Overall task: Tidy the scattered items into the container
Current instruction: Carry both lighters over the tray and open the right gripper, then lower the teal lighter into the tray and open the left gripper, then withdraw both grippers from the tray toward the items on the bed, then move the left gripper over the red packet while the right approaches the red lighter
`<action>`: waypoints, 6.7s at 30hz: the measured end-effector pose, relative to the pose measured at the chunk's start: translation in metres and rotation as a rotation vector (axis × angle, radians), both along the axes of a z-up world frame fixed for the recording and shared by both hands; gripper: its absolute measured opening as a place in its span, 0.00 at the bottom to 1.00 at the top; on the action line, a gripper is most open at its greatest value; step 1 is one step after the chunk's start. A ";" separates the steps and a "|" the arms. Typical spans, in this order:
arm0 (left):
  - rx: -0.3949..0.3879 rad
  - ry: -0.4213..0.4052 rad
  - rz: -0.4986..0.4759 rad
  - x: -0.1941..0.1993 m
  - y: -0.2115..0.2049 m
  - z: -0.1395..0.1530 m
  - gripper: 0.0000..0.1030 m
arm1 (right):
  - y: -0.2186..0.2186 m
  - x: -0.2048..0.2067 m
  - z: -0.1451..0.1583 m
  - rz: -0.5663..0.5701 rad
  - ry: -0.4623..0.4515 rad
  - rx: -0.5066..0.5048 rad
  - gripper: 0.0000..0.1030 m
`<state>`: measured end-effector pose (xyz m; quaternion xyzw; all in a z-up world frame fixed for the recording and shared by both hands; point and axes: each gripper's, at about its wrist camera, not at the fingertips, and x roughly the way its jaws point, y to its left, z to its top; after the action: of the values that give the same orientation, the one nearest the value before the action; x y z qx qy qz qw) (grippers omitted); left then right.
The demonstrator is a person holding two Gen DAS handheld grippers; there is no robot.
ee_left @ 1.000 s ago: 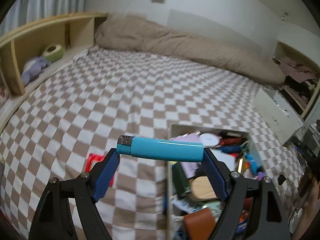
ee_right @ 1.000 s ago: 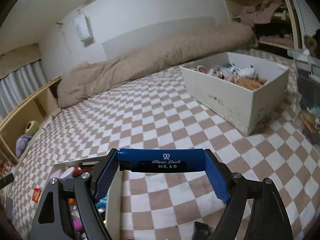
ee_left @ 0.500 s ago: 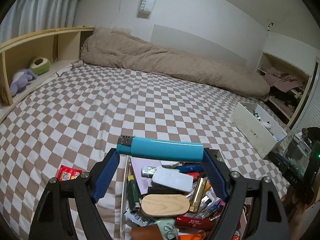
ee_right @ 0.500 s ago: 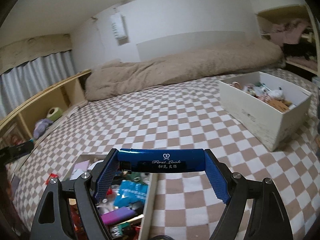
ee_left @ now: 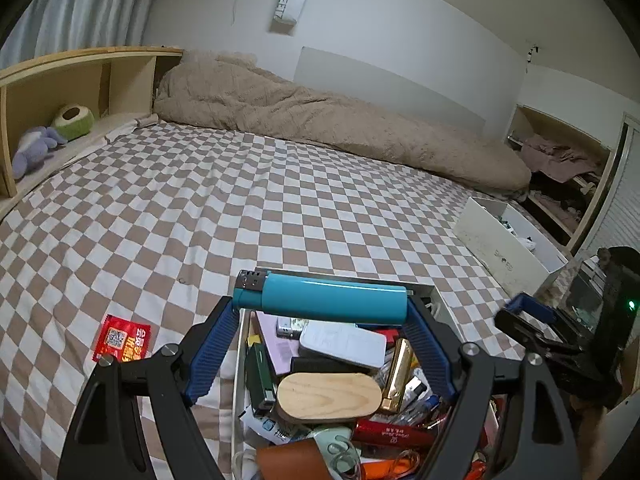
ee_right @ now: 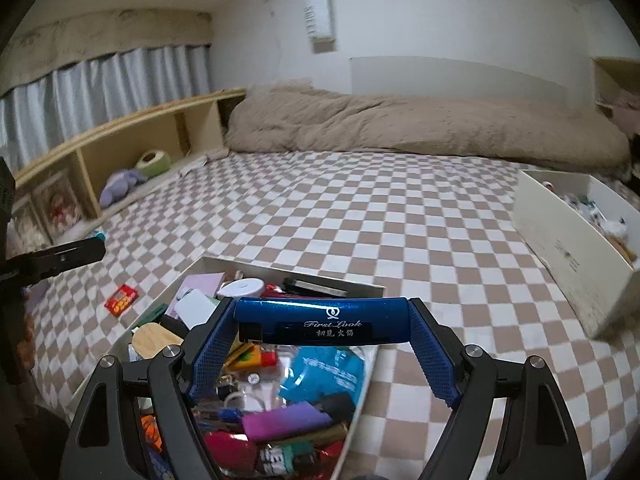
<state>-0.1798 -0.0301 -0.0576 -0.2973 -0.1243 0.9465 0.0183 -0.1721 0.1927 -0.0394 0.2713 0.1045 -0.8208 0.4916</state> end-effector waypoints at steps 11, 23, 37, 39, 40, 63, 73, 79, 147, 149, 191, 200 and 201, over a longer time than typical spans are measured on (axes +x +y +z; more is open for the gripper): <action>-0.004 -0.016 -0.056 0.008 0.007 -0.009 0.81 | -0.058 -0.002 -0.031 0.083 -0.002 0.145 0.81; -0.002 -0.059 -0.050 0.008 0.007 -0.021 0.81 | -0.036 -0.018 -0.015 -0.003 -0.024 0.029 1.00; -0.044 -0.143 -0.151 0.017 0.040 -0.044 0.81 | -0.009 -0.013 -0.022 -0.048 -0.014 0.032 1.00; -0.049 -0.158 -0.183 0.017 0.046 -0.047 0.81 | -0.007 -0.012 -0.023 -0.047 -0.009 0.038 1.00; -0.049 -0.164 -0.198 0.018 0.049 -0.047 0.81 | -0.005 -0.011 -0.023 -0.047 -0.007 0.041 1.00; -0.074 -0.226 -0.220 0.017 0.060 -0.055 0.95 | 0.011 -0.020 -0.028 -0.131 -0.017 0.019 1.00; -0.085 -0.229 -0.196 0.015 0.056 -0.057 0.95 | 0.010 -0.017 -0.028 -0.125 -0.005 0.031 1.00; -0.100 -0.220 -0.172 0.016 0.052 -0.056 0.96 | 0.012 -0.013 -0.025 -0.128 0.007 0.026 1.00; -0.105 -0.121 0.204 0.028 -0.067 -0.024 1.00 | 0.110 0.017 -0.019 -0.309 0.006 0.165 1.00; -0.105 -0.125 0.227 0.030 -0.078 -0.025 1.00 | 0.111 0.015 -0.023 -0.282 -0.002 0.209 1.00; -0.246 -0.451 0.298 -0.055 -0.135 -0.135 1.00 | 0.082 -0.011 -0.107 -0.048 -0.170 0.679 1.00; -0.260 -0.455 0.328 -0.061 -0.134 -0.138 1.00 | 0.140 -0.060 -0.106 -0.299 -0.227 0.615 1.00; -0.257 -0.455 0.330 -0.061 -0.134 -0.138 1.00 | 0.148 -0.065 -0.106 -0.327 -0.238 0.605 1.00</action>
<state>-0.2407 -0.1643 -0.1956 -0.4771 -0.0510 0.8539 -0.2015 -0.2374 0.3406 -0.1457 0.5110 0.2399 -0.7834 0.2599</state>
